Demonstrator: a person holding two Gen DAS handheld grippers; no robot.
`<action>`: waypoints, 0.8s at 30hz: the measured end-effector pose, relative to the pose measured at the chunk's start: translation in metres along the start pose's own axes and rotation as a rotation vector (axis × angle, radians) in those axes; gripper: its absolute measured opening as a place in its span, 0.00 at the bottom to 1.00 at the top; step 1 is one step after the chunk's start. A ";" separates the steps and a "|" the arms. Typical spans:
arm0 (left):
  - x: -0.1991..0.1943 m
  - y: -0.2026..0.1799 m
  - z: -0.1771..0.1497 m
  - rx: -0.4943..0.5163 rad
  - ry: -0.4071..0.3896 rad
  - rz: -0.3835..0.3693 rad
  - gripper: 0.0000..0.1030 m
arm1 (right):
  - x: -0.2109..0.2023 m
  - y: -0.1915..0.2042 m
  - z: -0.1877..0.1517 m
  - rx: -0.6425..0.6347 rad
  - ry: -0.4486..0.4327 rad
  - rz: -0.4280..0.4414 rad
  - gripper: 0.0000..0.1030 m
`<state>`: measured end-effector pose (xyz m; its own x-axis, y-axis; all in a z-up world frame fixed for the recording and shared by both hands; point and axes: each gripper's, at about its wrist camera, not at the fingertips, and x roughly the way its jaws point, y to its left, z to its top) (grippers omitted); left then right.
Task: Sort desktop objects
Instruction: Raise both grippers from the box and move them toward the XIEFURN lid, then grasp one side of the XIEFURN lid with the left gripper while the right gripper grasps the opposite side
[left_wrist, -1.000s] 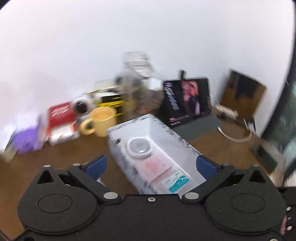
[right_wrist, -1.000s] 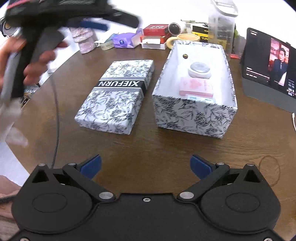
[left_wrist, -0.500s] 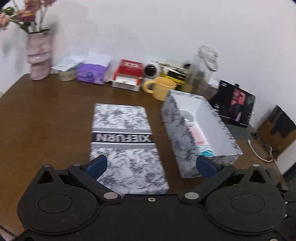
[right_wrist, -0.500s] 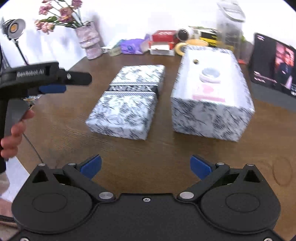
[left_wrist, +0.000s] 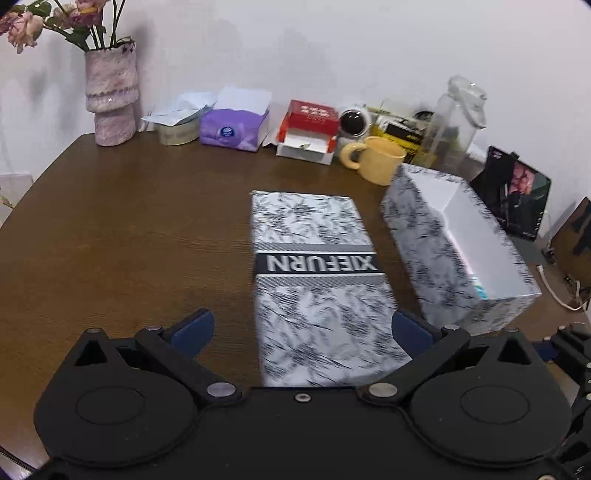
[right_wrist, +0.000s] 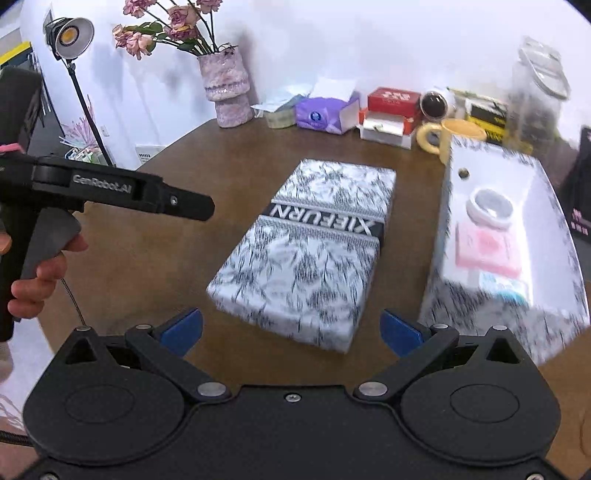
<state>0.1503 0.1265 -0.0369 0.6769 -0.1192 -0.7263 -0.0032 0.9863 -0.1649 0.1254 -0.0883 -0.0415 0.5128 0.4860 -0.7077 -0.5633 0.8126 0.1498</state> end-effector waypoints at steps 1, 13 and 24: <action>0.005 0.005 0.003 0.009 0.010 0.004 1.00 | 0.006 0.002 0.004 -0.008 -0.005 -0.003 1.00; 0.081 0.043 0.028 0.125 0.147 -0.054 1.00 | 0.093 -0.012 0.030 0.009 0.085 -0.034 1.00; 0.134 0.044 0.029 0.017 0.210 -0.123 1.00 | 0.143 -0.030 0.034 0.037 0.143 -0.072 1.00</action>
<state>0.2629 0.1576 -0.1222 0.5038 -0.2577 -0.8245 0.0829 0.9645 -0.2508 0.2377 -0.0318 -0.1240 0.4520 0.3777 -0.8081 -0.5029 0.8561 0.1189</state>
